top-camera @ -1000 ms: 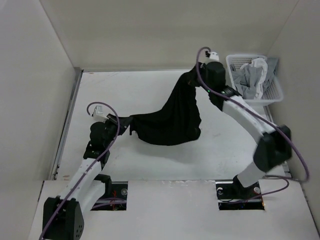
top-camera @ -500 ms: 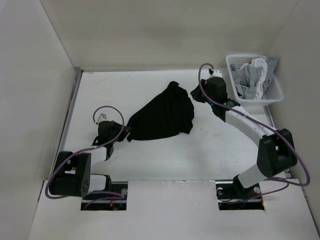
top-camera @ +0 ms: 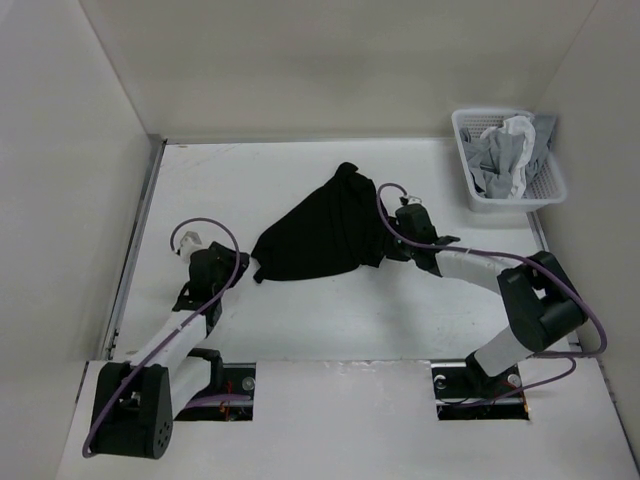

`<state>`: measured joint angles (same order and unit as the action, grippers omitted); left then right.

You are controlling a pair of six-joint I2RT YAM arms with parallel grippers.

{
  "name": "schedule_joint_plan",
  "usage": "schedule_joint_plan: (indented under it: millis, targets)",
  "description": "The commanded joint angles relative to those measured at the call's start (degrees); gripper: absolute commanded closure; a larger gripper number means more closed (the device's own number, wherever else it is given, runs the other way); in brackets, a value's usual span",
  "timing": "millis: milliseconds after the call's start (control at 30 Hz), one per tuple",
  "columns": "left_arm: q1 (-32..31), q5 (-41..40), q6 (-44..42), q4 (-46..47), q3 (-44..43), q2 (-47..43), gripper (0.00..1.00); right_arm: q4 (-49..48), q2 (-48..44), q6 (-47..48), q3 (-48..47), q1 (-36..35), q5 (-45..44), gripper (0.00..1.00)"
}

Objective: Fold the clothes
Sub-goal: Flatten the tank top out

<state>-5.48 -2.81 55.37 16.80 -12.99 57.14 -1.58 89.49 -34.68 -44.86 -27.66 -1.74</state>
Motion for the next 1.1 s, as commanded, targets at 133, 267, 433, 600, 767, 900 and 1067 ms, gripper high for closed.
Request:
schedule_joint_plan:
  millis: [133,267,433,600,767,900,1067]
  targets:
    - [-2.21,-5.02,-5.45,-18.63,-1.07,-2.83,0.61,-2.46,-0.9,-2.24,1.44,-2.53,-0.37,0.62]
    - [-3.35,-4.14,-5.63,-18.73,-0.37,-4.58,0.58,-1.93,-3.17,-2.59,1.8,-2.7,-1.25,0.85]
    - [-5.64,-0.89,-5.8,-15.66,-0.63,-3.8,0.57,3.16,-7.67,-0.23,-4.16,-2.71,-3.8,0.87]
    - [-8.1,-0.09,-7.12,-14.51,-2.03,-1.77,0.58,5.09,7.32,3.56,-27.85,3.96,-0.12,0.92]
    - [-9.77,-0.79,-9.84,-17.05,-3.26,-4.4,0.58,15.36,19.23,4.09,-52.59,7.31,-2.03,0.88]
    - [-10.91,-2.72,-10.55,-18.29,-3.0,-5.47,0.57,11.1,9.42,5.32,-36.32,4.78,-4.59,0.6]
    - [-14.69,-9.75,-10.9,-20.31,-4.49,-3.09,0.56,0.89,-4.22,0.49,-8.52,1.17,-4.86,0.57]
